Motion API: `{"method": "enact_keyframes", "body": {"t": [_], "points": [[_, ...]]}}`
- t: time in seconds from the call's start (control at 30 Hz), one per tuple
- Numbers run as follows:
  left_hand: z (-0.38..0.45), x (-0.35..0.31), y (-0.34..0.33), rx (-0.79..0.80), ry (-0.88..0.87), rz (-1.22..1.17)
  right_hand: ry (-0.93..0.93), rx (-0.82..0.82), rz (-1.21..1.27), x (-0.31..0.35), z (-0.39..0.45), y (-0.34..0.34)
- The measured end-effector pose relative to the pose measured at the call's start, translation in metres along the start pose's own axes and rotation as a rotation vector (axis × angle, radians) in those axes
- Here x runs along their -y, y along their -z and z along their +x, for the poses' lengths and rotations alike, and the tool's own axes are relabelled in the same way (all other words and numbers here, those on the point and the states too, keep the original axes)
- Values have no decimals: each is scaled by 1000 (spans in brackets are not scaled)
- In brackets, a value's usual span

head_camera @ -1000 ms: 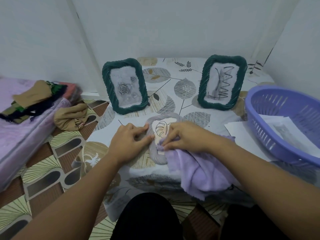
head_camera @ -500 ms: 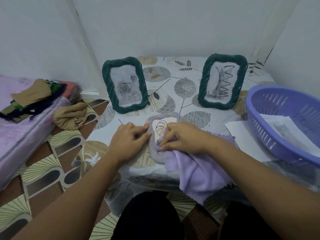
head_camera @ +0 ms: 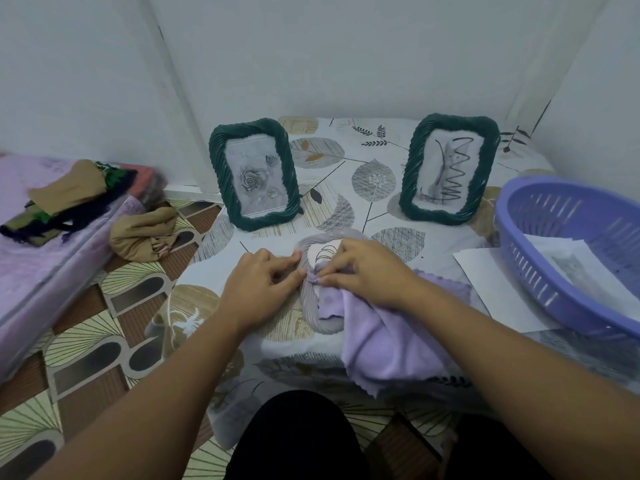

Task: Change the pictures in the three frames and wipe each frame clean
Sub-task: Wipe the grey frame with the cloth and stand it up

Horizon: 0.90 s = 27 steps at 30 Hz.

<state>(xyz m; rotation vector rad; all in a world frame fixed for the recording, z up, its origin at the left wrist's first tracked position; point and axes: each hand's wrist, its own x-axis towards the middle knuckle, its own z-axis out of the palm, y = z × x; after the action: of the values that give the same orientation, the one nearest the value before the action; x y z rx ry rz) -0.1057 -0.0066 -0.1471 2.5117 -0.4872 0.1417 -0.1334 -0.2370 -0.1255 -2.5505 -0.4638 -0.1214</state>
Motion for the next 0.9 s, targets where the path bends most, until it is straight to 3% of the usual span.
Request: {"method": "enact_keyframes", "body": {"t": [0.17, 0.33, 0.7, 0.9], "points": [[1, -1, 0, -3, 3, -4, -110, -131, -153, -5, 27, 2], [0, -1, 0, -3, 10, -9, -187, -195, -150, -19, 12, 5], [0, -3, 0, 1, 27, -19, -148, -130, -16, -25, -60, 31], [-1, -6, 2, -4, 30, -23, -328, -233, -159, -48, -66, 54]]}}
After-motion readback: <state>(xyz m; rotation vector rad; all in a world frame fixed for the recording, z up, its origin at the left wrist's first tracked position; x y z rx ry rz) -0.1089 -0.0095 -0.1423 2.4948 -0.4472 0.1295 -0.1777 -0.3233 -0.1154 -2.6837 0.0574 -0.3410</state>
